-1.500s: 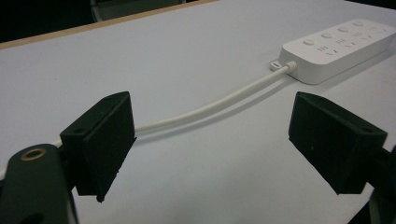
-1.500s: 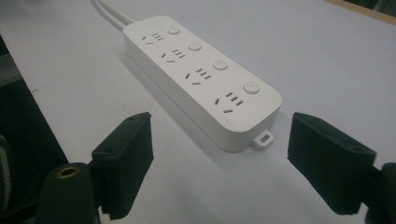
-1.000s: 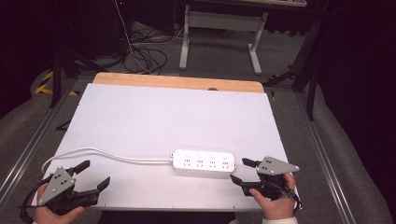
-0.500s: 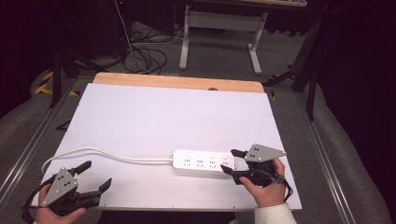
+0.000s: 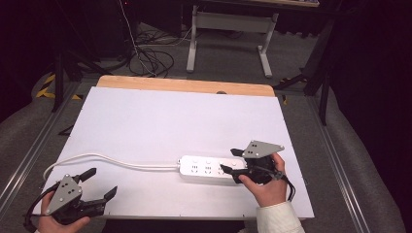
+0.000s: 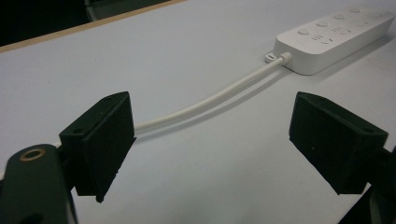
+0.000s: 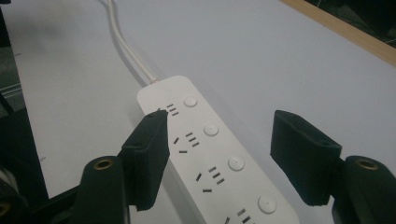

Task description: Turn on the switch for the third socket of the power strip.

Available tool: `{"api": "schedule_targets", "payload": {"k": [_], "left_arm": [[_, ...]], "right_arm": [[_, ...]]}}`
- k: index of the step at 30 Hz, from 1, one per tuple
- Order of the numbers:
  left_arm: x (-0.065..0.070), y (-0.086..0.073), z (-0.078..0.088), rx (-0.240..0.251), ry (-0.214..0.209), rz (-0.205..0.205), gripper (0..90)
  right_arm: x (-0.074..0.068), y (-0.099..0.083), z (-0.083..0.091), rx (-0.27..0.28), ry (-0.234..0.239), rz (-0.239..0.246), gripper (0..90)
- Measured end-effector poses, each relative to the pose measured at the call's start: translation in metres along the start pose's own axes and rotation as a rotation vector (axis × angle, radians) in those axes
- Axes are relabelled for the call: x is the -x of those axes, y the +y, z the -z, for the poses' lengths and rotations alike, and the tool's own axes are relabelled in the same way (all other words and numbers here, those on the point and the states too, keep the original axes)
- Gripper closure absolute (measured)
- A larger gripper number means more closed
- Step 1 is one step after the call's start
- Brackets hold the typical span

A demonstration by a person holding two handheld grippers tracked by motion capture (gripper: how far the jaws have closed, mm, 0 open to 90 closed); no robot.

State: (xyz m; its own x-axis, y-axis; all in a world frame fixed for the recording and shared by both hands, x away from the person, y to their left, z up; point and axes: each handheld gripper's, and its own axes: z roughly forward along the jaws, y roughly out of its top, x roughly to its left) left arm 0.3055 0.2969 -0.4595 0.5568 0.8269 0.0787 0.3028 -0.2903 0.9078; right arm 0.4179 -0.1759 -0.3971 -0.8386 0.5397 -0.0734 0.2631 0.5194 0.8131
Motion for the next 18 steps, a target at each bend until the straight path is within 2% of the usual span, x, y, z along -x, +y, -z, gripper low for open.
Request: {"api": "schedule_targets", "payload": {"k": [7,8,9,10,11,12,13,14,15,17,18], "left_arm": [[0.0,0.0,0.0,0.001,0.002,0.006,14.6],[0.0,0.0,0.0,0.001,0.001,0.006,14.6],[0.0,0.0,0.0,0.001,0.001,0.006,14.6],[0.0,0.0,0.0,0.0,0.0,0.005,14.6],[0.0,0.0,0.0,0.0,0.0,0.004,14.6],[0.0,0.0,0.0,0.001,0.001,0.005,14.6],[0.0,0.0,0.0,0.001,0.001,0.005,14.6],[0.0,0.0,0.0,-0.001,0.003,-0.002,14.6],[0.0,0.0,0.0,0.0,0.003,-0.002,14.6],[0.0,0.0,0.0,0.001,0.002,0.004,14.6],[0.0,0.0,0.0,0.001,0.002,0.005,14.6]], "right_arm": [[0.001,0.004,-0.007,0.003,0.006,-0.007,37.3],[0.002,0.004,-0.008,-0.007,0.01,-0.008,41.9],[0.002,0.004,-0.008,-0.016,0.013,-0.011,41.9],[0.002,0.004,-0.008,-0.028,0.023,-0.014,49.6],[0.002,0.004,-0.008,-0.028,0.023,-0.014,49.6],[0.003,0.005,-0.008,-0.04,0.034,-0.017,59.1],[0.003,0.005,-0.008,-0.044,0.033,-0.018,62.7],[0.003,0.005,-0.008,-0.044,0.033,-0.018,62.7],[0.004,0.006,-0.01,-0.056,0.029,-0.014,70.7],[0.004,0.006,-0.01,-0.06,0.031,-0.017,73.4],[0.006,0.007,-0.013,-0.072,0.038,-0.032,79.1]]}}
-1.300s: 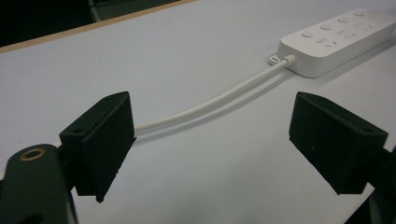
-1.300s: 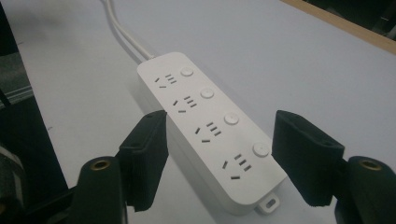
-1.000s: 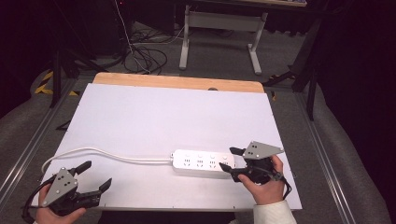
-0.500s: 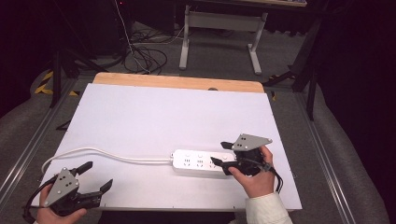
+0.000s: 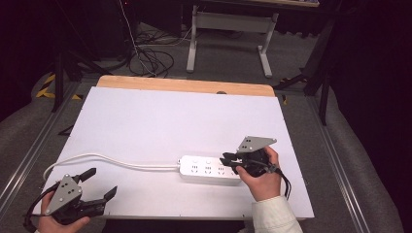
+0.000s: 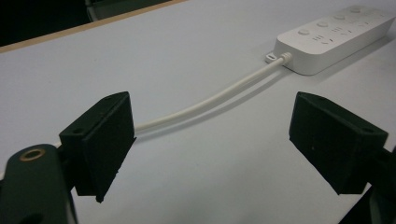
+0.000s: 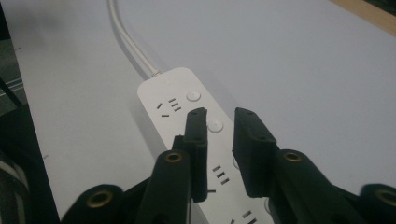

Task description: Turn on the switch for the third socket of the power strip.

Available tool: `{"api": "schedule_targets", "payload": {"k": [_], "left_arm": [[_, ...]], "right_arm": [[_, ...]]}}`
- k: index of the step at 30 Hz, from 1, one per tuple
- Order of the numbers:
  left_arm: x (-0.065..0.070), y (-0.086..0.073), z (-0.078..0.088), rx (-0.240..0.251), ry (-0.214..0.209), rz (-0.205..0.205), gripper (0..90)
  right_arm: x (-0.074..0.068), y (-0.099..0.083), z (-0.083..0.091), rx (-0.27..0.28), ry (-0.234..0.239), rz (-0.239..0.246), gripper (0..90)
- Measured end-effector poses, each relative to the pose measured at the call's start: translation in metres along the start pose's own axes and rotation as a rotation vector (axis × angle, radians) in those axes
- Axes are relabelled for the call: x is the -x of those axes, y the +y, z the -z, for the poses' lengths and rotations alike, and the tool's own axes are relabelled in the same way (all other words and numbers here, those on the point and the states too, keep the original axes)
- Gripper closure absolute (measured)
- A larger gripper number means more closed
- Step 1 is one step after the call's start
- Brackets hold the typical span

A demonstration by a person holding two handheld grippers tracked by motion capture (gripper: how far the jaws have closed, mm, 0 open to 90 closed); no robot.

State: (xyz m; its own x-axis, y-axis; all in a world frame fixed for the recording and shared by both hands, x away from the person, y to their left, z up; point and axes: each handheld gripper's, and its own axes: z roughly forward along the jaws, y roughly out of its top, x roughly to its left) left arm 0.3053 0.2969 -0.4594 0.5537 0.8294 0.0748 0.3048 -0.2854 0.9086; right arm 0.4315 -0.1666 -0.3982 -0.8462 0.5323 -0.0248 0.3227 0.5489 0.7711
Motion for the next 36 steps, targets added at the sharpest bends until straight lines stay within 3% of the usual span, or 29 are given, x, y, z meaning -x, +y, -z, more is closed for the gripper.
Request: {"api": "schedule_targets", "payload": {"k": [5,17,24,36], "left_arm": [[0.0,0.0,0.0,-0.001,0.001,0.001,14.6],[-0.001,0.0,0.0,-0.003,0.004,-0.001,14.7],[-0.002,0.0,0.001,-0.005,0.007,0.002,14.6],[-0.001,0.0,0.0,-0.005,0.003,0.01,14.6]], "right_arm": [[0.003,0.003,-0.01,-0.041,-0.001,-0.009,90.0],[0.01,0.005,-0.03,-0.126,-0.036,-0.043,90.0],[0.013,0.0,-0.04,-0.176,-0.09,-0.073,90.0],[0.017,-0.01,-0.052,-0.198,-0.077,-0.106,90.0]]}}
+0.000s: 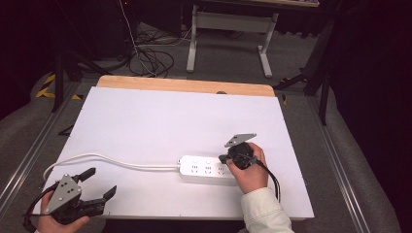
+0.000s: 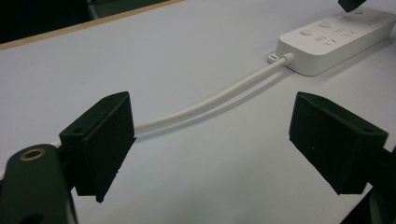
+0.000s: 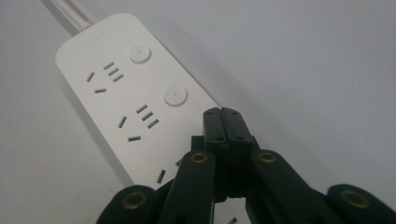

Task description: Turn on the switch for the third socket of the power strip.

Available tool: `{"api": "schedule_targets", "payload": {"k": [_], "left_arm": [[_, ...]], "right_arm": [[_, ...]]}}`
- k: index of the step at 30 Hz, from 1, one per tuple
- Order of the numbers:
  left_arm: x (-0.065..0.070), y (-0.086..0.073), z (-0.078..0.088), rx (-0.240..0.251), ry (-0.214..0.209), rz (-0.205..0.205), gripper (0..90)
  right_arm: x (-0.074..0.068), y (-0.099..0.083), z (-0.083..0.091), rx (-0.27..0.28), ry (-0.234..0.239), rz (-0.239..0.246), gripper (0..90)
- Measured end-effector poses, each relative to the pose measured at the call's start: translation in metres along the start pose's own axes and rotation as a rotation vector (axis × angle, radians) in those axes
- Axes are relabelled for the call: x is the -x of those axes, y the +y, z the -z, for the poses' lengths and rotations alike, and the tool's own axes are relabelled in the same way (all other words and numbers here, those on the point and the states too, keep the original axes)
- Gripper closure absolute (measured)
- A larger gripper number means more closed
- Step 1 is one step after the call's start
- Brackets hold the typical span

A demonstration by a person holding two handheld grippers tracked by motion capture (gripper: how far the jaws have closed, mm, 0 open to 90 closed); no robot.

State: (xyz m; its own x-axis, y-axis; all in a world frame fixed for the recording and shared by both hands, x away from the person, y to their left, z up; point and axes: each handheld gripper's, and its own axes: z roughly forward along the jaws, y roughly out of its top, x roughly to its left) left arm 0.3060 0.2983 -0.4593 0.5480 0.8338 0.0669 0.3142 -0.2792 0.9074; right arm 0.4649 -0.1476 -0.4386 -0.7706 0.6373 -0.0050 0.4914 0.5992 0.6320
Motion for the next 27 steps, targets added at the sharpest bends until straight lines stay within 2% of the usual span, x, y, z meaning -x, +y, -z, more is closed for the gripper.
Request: {"api": "schedule_targets", "payload": {"k": [6,21,23,27], "left_arm": [[0.0006,0.0002,0.0002,0.001,0.005,-0.012,14.6],[0.0005,-0.0001,-0.0003,-0.001,0.001,0.002,14.6],[0.0005,-0.0001,-0.0005,-0.001,0.001,0.001,14.6],[0.0004,-0.0001,-0.0007,0.0,0.0,0.002,14.6]], "right_arm": [[-0.0004,-0.0007,-0.0035,-0.007,0.006,-0.01,90.0],[-0.0036,-0.0016,-0.0069,-0.024,-0.024,0.012,90.0],[-0.002,-0.0017,-0.0072,-0.027,-0.008,-0.002,90.0],[-0.0029,-0.001,-0.0078,-0.037,-0.014,-0.005,90.0]]}}
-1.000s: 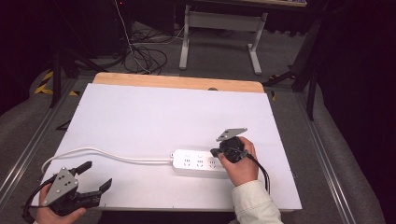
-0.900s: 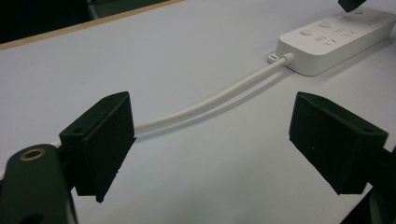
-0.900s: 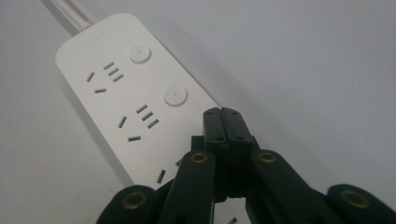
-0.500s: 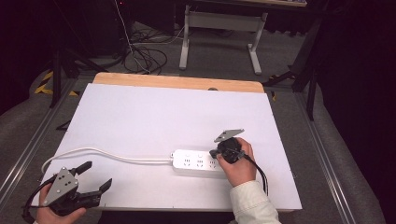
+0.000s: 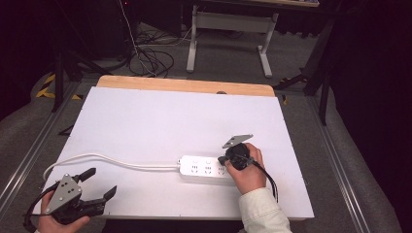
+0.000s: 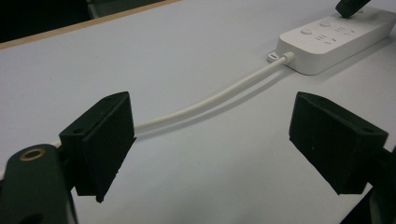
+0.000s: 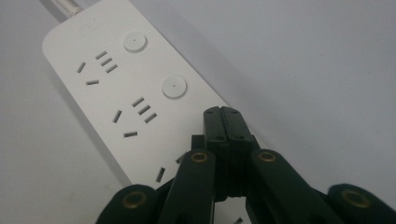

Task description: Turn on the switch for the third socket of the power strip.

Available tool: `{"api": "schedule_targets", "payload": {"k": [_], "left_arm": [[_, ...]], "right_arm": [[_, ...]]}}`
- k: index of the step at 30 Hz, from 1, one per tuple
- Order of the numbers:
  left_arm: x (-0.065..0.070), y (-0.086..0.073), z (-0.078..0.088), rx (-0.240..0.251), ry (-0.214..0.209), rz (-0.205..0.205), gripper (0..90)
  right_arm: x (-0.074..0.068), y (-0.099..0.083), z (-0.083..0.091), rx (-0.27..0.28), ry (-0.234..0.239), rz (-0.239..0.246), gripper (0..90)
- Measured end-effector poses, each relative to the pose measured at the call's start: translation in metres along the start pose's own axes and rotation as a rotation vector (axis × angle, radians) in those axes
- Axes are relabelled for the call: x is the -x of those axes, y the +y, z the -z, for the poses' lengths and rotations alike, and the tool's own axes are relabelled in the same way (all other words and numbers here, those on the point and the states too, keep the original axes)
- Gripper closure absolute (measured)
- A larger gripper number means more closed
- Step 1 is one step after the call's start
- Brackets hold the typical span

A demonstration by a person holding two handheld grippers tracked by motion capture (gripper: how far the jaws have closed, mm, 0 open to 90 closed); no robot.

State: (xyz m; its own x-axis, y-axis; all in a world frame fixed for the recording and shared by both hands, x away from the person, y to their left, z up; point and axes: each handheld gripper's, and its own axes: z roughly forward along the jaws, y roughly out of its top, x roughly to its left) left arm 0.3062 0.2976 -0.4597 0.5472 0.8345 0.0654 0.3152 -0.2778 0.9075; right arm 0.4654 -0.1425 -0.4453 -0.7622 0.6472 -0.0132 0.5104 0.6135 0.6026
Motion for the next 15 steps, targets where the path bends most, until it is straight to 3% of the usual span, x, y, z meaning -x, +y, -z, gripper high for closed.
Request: {"api": "schedule_targets", "payload": {"k": [15], "left_arm": [[-0.0001,0.0001,0.0005,-0.002,0.002,-0.006,14.6]], "right_arm": [[-0.0028,0.0037,-0.0017,-0.037,-0.019,-0.001,90.0]]}}
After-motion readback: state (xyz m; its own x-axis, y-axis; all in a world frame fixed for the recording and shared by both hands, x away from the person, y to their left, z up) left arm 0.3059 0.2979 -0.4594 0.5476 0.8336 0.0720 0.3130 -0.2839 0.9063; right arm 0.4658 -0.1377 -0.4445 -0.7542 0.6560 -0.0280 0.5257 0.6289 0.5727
